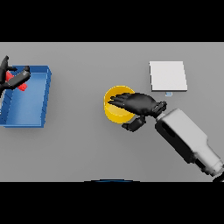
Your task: Pick up the red beaker and tilt it to pour out 1 green nut into yellow bowl. Pick up the yellow bowl and place it on the metallic measuring scale.
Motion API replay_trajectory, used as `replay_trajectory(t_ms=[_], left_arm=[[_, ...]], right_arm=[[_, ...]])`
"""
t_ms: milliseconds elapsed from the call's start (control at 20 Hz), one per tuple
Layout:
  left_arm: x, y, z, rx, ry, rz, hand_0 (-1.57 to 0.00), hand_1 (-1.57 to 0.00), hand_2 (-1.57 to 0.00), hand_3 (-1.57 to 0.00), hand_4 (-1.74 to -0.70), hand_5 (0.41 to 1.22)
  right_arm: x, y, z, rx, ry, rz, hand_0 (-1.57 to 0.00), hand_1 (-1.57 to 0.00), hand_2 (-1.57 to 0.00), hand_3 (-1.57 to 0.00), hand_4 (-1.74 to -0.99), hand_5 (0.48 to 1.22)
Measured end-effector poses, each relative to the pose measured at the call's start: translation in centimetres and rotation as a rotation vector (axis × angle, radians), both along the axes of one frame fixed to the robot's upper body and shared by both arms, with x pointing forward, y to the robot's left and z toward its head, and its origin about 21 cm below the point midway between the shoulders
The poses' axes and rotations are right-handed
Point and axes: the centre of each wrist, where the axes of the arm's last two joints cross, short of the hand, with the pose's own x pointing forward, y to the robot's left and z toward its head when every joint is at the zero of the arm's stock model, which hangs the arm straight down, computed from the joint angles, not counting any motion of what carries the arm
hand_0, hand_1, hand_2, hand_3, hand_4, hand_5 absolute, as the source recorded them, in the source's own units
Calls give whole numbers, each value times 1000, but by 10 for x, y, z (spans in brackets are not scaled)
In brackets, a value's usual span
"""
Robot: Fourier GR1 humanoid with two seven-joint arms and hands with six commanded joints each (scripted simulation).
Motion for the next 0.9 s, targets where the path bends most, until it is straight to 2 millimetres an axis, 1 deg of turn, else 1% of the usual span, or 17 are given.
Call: replay_trajectory(t_ms=[50, 100, 150, 200, 250, 300, 400, 450, 500, 550, 600, 650, 700, 750, 800, 850, 900], left_arm=[[0, 0, 1, -1, -12, -9, 1, 1, 1, 1, -799, 738], [-1, -3, -1, -1, -8, -8, 1, 1, 1, 1, -798, 736], [-1, -3, -1, 6, -3, -6, 1, 1, 1, 1, -797, 735], [-1, 2, 0, 10, 0, 1, 1, 1, 1, 1, -795, 732], [1, 0, 4, 9, -4, 2, 1, 1, 1, 1, -793, 731], [2, -1, 6, 13, -9, -6, 1, 1, 1, 1, -793, 729], [1, 0, -2, 4, 2, -12, 1, 1, 1, 1, -792, 725], [1, 2, 1, 12, -9, -7, 1, 1, 1, 1, -792, 723], [1, 0, 0, 6, -13, -9, 1, 1, 1, 1, -793, 722], [2, 0, 1, 7, -10, -6, 1, 1, 1, 1, -793, 723], [2, 4, 0, 6, -9, 5, 1, 1, 1, 1, -795, 725], [1, 2, -1, -4, -13, -6, 1, 1, 1, 1, -796, 726], [0, 2, 0, -3, -12, -1, 1, 1, 1, 1, -800, 727], [2, 2, 2, -2, -17, 8, 1, 1, 1, 1, -799, 728], [3, 1, 2, 3, -17, 3, 1, 1, 1, 1, -799, 727], [0, 1, 4, 3, -21, -8, 1, 1, 1, 1, -799, 727], [0, 1, 4, 5, -21, -2, 1, 1, 1, 1, -800, 726]], right_arm=[[0, 1, -4, -15, 7, 0, 1, 1, 1, 1, -1303, 674], [2, 0, -4, -26, 7, 4, 1, 1, 1, 1, -1306, 681], [1, 5, -2, -40, 14, 13, 1, 1, 1, 1, -1307, 690], [0, 1, -3, -56, 21, 22, 1, 1, 1, 1, -1304, 703], [1, 6, -4, -71, 20, 19, 1, 1, 1, 1, -1304, 713], [3, 8, -1, -71, 16, 22, 1, 1, -4, -11, -1308, 729], [3, 13, -4, -91, 15, 17, -16, -40, -68, -94, -1339, 784], [2, 15, -5, -104, 16, 15, -93, -107, -133, -160, -1362, 820], [4, 18, -3, -116, 0, 11, -258, -236, -233, -249, -1387, 900], [5, 20, -2, -118, 2, 26, -508, -437, -388, -359, -1425, 964], [4, 13, -4, -121, 18, 34, -721, -664, -624, -472, -1488, 1016], [2, 15, -5, -128, 22, 23, -891, -846, -814, -594, -1534, 1057], [5, 16, -3, -133, 46, 42, -1027, -991, -965, -691, -1571, 1090], [3, 17, -2, -145, 56, 42, -1136, -1107, -1086, -867, -1604, 1116], [4, 14, -1, -147, 68, 54, -1223, -1200, -1183, -932, -1628, 1137], [5, 15, 0, -150, 73, 52, -1292, -1274, -1261, -1019, -1649, 1154], [5, 12, 0, -141, 80, 52, -1348, -1333, -1283, -1092, -1667, 1167]])
